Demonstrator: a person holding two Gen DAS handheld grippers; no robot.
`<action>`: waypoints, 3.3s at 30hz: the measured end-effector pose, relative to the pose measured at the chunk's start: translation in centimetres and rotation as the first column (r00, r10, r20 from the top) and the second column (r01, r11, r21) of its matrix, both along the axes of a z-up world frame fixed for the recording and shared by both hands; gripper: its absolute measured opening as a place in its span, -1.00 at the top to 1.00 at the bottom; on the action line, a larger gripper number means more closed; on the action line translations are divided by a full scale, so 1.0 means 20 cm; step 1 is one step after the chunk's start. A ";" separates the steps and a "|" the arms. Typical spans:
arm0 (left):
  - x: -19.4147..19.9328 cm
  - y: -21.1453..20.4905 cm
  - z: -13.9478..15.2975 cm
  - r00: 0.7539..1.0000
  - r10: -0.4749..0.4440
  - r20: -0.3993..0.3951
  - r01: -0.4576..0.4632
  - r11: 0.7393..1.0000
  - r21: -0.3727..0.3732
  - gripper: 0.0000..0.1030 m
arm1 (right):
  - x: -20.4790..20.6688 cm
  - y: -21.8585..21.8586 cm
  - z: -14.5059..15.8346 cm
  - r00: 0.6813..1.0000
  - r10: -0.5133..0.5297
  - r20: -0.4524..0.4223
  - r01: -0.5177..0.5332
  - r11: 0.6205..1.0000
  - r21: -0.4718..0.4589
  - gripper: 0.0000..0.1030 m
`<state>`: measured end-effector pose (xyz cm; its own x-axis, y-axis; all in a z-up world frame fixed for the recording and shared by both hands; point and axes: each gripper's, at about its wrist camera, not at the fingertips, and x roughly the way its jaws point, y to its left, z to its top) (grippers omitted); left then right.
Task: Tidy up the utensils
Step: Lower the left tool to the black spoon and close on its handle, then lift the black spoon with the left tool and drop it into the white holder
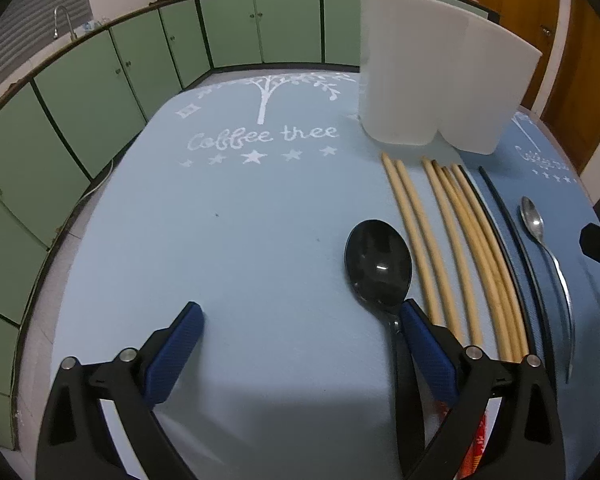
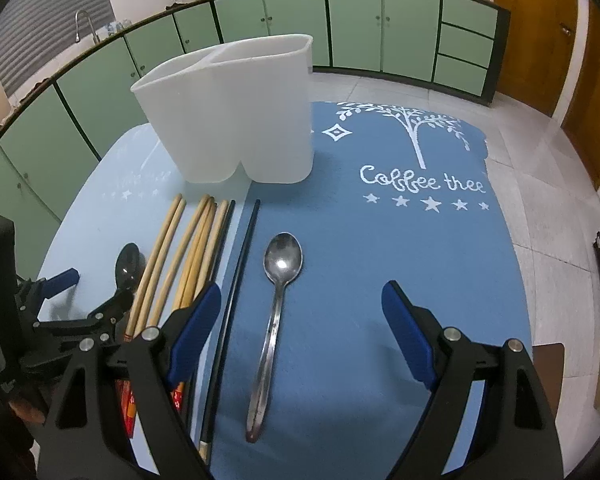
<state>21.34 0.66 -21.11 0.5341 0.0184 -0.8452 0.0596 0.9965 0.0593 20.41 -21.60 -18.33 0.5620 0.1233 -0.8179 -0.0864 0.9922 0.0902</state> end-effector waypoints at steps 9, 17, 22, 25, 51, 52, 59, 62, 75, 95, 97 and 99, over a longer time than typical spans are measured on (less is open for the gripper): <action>0.08 0.02 0.05 1.000 0.011 0.005 -0.011 1.000 -0.014 -0.85 | 0.08 0.04 -0.04 1.000 0.017 -0.012 -0.017 1.000 -0.017 -0.54; 0.21 -0.02 0.02 1.000 0.022 -0.009 -0.022 1.000 -0.017 -0.84 | 0.21 0.08 -0.11 0.997 0.016 -0.073 -0.019 0.999 -0.034 -0.23; 0.22 -0.03 0.00 1.000 0.017 -0.021 -0.018 0.999 -0.043 -0.77 | 0.23 0.06 -0.16 0.994 -0.003 -0.106 0.001 1.000 -0.018 -0.11; 0.23 -0.04 0.00 1.000 0.007 -0.022 -0.008 0.998 -0.055 -0.68 | 0.24 0.06 -0.17 0.994 -0.002 -0.113 0.000 1.000 -0.020 0.00; 0.00 -0.06 0.22 0.970 -0.082 0.229 0.125 0.976 -0.178 0.36 | 0.09 0.01 0.01 0.995 0.049 0.093 -0.052 0.998 0.030 0.48; -0.01 -0.06 0.22 0.967 -0.080 0.240 0.125 0.976 -0.178 0.36 | 0.08 0.00 0.03 0.993 0.052 0.105 -0.056 0.998 0.037 0.48; -0.05 -0.04 0.28 0.948 -0.057 0.312 0.123 0.973 -0.197 0.36 | 0.05 -0.04 0.15 0.982 0.050 0.181 -0.064 0.996 0.070 0.48; -0.04 -0.04 0.37 0.933 -0.049 0.357 0.132 0.969 -0.210 0.36 | 0.05 -0.06 0.25 0.971 0.055 0.232 -0.076 0.994 0.081 0.48; 0.18 -0.08 0.90 0.801 -0.034 0.597 0.227 0.941 -0.251 0.36 | 0.20 -0.14 0.78 0.887 0.055 0.458 -0.159 0.969 0.191 0.48; 0.79 -0.20 0.70 0.767 -0.018 0.641 0.201 0.956 -0.214 0.36 | 0.79 -0.09 0.57 0.873 0.018 0.487 -0.086 0.989 0.118 0.48; 0.79 -0.20 0.67 0.775 -0.026 0.631 0.202 0.957 -0.210 0.35 | 0.79 -0.08 0.51 0.883 0.028 0.468 -0.092 0.989 0.114 0.48; 0.79 -0.20 0.63 0.787 -0.036 0.616 0.206 0.956 -0.208 0.35 | 0.78 -0.05 0.47 0.891 0.037 0.453 -0.097 0.989 0.110 0.48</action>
